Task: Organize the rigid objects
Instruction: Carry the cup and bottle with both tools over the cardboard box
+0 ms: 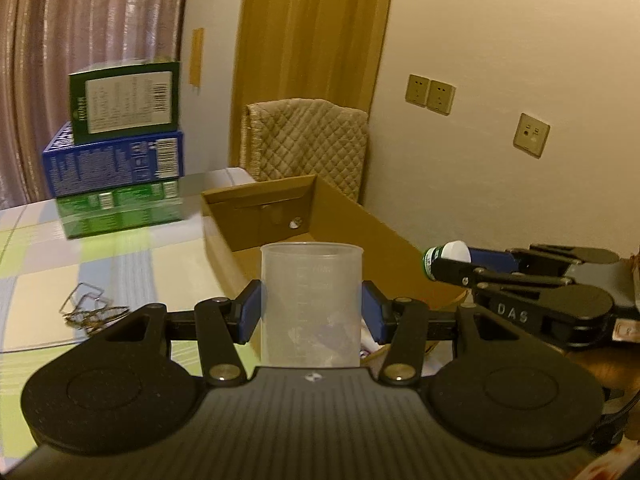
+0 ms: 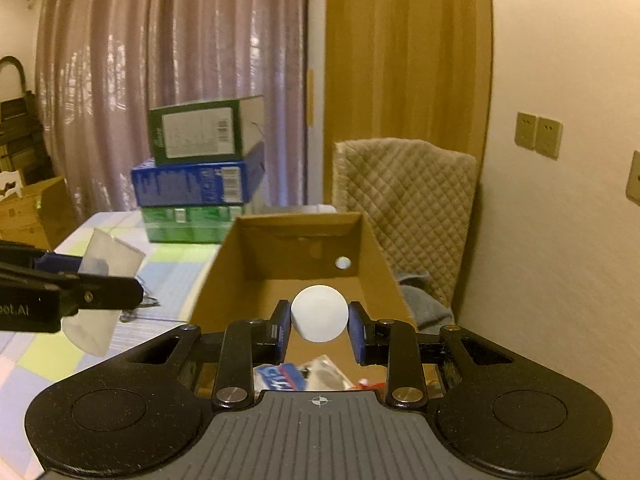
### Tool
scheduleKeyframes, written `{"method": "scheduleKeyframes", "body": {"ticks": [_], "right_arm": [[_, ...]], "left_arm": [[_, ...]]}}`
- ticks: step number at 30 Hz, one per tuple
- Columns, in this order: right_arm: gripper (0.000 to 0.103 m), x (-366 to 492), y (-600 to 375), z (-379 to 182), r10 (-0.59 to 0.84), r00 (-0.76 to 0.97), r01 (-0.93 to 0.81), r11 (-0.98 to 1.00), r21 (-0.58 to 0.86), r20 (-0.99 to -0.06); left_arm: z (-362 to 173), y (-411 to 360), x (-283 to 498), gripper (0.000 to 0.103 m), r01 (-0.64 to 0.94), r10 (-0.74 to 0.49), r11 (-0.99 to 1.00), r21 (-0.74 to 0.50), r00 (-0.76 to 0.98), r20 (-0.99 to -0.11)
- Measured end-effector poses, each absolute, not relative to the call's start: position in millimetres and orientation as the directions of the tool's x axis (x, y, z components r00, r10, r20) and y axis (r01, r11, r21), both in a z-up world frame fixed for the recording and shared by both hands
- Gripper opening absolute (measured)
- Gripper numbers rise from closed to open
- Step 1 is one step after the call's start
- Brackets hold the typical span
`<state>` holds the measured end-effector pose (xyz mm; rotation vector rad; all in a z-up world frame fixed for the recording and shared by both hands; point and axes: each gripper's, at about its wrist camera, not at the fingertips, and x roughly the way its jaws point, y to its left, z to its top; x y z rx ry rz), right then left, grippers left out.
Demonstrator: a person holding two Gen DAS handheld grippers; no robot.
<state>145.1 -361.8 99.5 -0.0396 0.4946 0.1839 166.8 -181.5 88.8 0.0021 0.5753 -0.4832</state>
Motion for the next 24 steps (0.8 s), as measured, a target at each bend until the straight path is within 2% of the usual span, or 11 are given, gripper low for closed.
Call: {"method": "scheduleKeyframes", "body": {"ticks": [24], "right_arm": [[0.027,206.0,-408.5,71.2,0.156,0.819,-0.137,0.988,0.077,-0.551]], "left_arm": [[48.3,-235.2,237.8,0.047,0.454,-0.423,0.883,-0.116,0.665,-0.615]]}}
